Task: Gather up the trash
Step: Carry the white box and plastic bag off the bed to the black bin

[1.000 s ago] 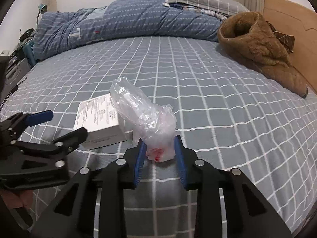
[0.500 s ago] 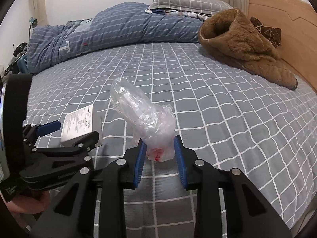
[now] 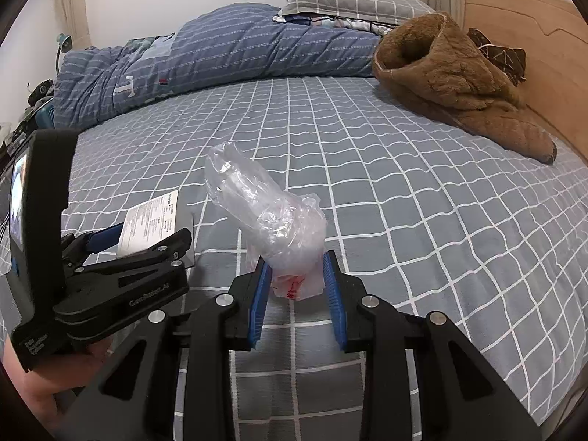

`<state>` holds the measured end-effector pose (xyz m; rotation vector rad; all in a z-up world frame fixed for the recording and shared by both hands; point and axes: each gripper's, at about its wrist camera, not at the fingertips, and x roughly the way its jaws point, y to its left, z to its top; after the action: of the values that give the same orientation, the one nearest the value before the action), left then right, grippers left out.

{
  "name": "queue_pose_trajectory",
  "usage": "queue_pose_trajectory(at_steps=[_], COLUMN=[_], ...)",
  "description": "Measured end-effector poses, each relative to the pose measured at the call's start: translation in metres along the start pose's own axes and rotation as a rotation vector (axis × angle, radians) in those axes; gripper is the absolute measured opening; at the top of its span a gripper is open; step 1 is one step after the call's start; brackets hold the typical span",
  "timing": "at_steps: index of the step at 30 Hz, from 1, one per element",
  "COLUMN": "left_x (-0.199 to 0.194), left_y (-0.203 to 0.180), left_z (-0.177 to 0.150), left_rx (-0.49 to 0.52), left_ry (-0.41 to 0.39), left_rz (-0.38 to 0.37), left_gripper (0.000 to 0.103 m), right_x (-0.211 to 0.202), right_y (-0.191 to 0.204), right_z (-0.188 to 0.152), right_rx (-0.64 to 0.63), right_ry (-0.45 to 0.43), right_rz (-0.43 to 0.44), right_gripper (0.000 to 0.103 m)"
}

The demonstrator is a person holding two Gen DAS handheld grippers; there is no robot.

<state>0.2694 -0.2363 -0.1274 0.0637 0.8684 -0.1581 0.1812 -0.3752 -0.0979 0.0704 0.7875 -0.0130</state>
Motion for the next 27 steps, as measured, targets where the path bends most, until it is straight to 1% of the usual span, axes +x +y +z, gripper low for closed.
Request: queue_pose_trajectory(at_steps=[9,18,27], left_x=[-0.034,-0.061,-0.088], left_y=[0.015,0.047,0.074], left_z=[-0.004,-0.017,-0.028], left_rx=[0.013,-0.009,-0.033], left_ry=[-0.048,-0.052,-0.072], left_rz=[-0.017,-0.007,-0.006], left_gripper=[0.080,0.080,0.080], right_x=[-0.007,-0.022,-0.036], right_y=[0.015,0.042,0.068], right_z=[0.002,0.006,0.001], right_rx=[-0.027,-0.063,-0.074], right_ry=[-0.007,-0.021,-0.036], right_rz=[0.005,0.003,0.004], right_gripper=[0.028,0.028,0.028])
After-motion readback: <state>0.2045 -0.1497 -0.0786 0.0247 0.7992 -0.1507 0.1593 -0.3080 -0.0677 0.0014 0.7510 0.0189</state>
